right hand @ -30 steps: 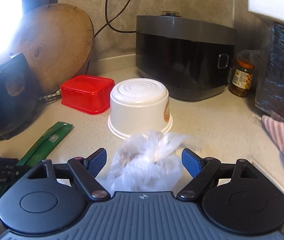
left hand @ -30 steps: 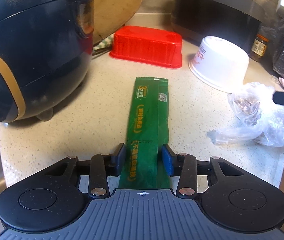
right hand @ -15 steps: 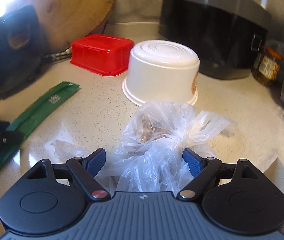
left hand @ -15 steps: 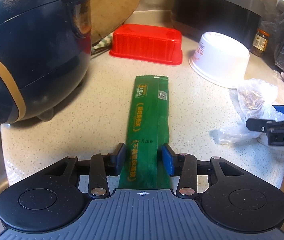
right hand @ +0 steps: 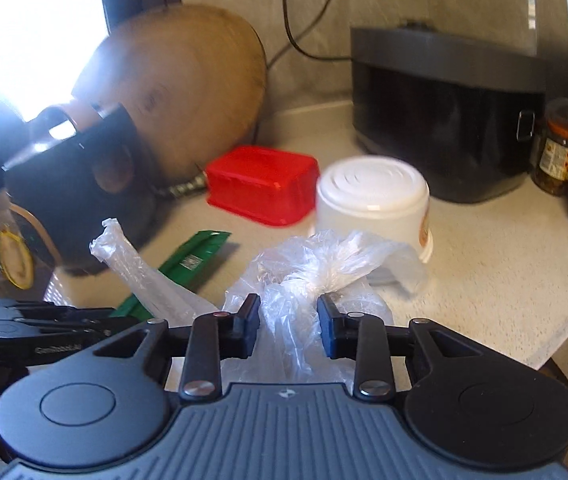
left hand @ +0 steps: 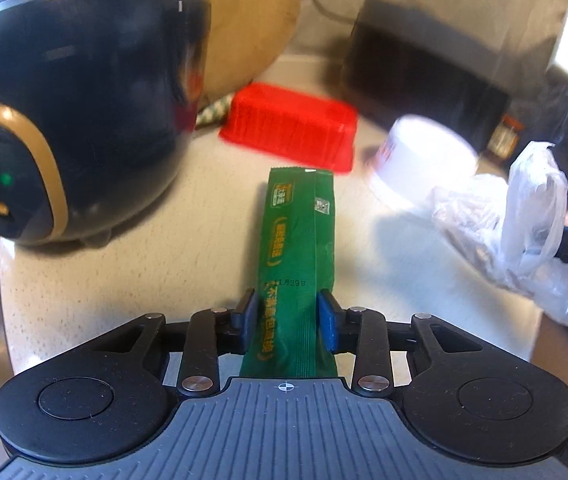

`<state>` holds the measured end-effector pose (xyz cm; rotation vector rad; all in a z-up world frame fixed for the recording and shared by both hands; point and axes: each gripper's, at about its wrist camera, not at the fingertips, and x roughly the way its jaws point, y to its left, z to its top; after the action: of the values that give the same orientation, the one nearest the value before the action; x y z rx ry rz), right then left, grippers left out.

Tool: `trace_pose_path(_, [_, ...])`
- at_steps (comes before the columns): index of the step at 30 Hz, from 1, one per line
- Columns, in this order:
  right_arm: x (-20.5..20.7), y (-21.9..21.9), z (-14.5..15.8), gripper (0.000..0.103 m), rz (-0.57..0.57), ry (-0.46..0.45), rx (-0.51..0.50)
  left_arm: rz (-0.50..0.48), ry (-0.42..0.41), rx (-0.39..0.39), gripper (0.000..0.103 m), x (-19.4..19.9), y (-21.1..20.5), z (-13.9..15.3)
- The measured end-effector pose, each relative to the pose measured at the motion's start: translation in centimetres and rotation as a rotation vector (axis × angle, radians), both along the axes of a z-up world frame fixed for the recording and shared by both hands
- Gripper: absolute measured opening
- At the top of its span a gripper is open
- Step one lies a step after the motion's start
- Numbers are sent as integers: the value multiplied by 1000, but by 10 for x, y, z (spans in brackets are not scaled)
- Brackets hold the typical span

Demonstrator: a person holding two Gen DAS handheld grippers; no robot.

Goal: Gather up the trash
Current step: 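Hold the green packet in the left gripper while the right gripper grasps the clear plastic bag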

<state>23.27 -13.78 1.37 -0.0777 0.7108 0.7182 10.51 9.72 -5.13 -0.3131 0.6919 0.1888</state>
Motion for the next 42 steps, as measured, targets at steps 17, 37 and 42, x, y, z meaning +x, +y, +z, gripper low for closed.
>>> trace_pose_path(17, [-37,-6,16,27,-62,-16,19,-191,-119,-82,34,-12,-16,22])
trace_pose_path(37, [-76,-17,-5,79,-38,-44,-141,-151,-94,-106,34,-28,6,23])
trace_pose_path(42, [-77,-5,-20,83,-10,6,-160,-163,-83,-118,34,-30,3,19])
